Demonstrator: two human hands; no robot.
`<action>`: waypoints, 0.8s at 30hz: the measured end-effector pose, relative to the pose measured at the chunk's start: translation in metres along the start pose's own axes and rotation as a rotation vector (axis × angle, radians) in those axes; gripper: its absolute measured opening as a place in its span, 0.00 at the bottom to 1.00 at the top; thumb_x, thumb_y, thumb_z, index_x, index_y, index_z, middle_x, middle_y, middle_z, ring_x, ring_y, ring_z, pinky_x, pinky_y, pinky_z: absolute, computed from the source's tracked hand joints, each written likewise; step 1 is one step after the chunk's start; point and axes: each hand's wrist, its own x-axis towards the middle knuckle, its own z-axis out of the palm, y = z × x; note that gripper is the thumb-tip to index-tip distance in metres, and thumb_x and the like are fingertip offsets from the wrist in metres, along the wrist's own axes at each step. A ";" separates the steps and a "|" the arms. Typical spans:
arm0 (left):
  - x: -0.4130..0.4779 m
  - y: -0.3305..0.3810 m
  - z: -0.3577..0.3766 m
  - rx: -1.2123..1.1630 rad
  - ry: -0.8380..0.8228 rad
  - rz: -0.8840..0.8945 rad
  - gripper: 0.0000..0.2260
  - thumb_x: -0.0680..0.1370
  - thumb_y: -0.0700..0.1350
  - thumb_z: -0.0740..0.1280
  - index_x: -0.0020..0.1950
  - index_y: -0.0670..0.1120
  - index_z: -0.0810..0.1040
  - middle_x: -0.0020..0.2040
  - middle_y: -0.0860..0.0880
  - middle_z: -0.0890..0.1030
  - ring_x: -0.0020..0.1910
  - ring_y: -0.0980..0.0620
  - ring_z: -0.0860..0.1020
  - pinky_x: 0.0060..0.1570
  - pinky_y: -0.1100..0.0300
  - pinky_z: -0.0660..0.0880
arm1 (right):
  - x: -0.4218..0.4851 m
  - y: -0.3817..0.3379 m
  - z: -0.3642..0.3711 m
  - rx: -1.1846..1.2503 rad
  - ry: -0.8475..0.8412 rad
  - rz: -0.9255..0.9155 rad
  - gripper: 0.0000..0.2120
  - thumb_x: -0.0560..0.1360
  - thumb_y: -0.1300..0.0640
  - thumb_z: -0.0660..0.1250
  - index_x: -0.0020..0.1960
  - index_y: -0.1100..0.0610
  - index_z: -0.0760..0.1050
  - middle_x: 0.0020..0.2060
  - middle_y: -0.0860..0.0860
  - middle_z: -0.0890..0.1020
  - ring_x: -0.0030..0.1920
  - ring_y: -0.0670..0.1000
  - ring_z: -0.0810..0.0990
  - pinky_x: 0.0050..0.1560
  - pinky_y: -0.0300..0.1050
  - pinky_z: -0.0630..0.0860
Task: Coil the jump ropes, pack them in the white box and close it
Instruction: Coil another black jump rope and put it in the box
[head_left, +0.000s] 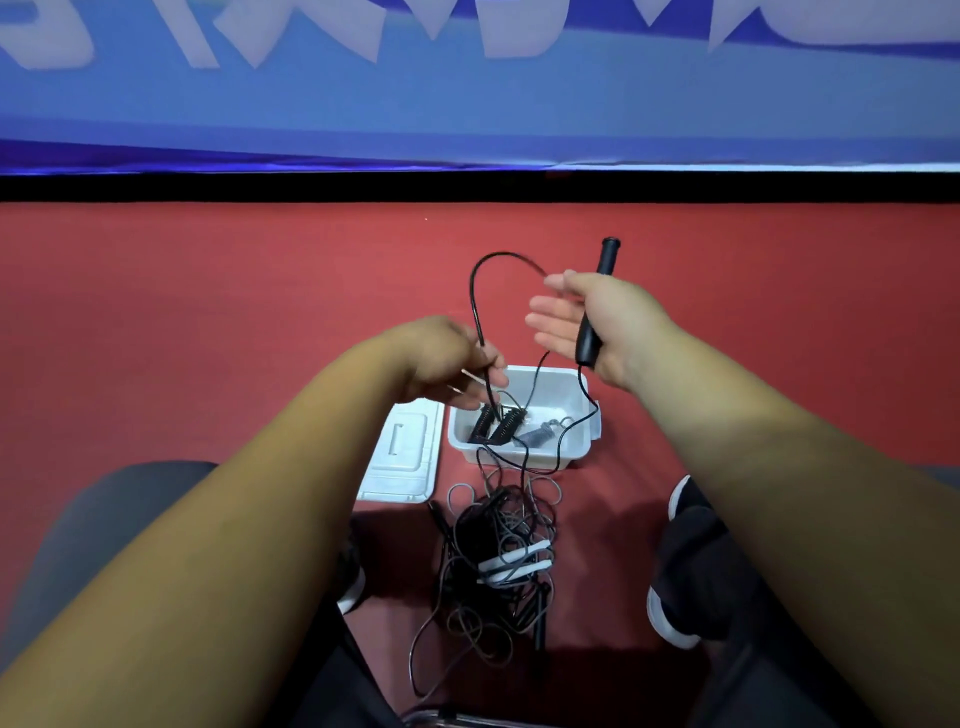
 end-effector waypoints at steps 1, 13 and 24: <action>-0.001 0.004 -0.001 -0.088 0.025 0.027 0.10 0.88 0.42 0.58 0.55 0.42 0.78 0.48 0.45 0.86 0.41 0.49 0.84 0.43 0.56 0.84 | 0.000 0.003 -0.001 -0.086 -0.006 0.024 0.13 0.86 0.52 0.63 0.65 0.57 0.80 0.48 0.55 0.90 0.48 0.55 0.90 0.41 0.48 0.86; -0.001 0.022 -0.028 -0.915 0.228 0.208 0.12 0.88 0.41 0.58 0.50 0.38 0.75 0.37 0.43 0.85 0.38 0.49 0.87 0.39 0.55 0.85 | -0.009 0.027 0.007 -0.690 -0.260 0.072 0.10 0.85 0.56 0.65 0.59 0.54 0.85 0.54 0.50 0.89 0.50 0.47 0.86 0.45 0.39 0.81; 0.005 0.008 -0.016 -0.270 0.097 0.108 0.19 0.80 0.33 0.56 0.67 0.43 0.78 0.58 0.48 0.87 0.60 0.46 0.84 0.63 0.51 0.77 | -0.017 0.005 0.019 0.034 -0.185 -0.044 0.08 0.85 0.62 0.65 0.62 0.62 0.76 0.44 0.61 0.88 0.44 0.61 0.90 0.39 0.50 0.86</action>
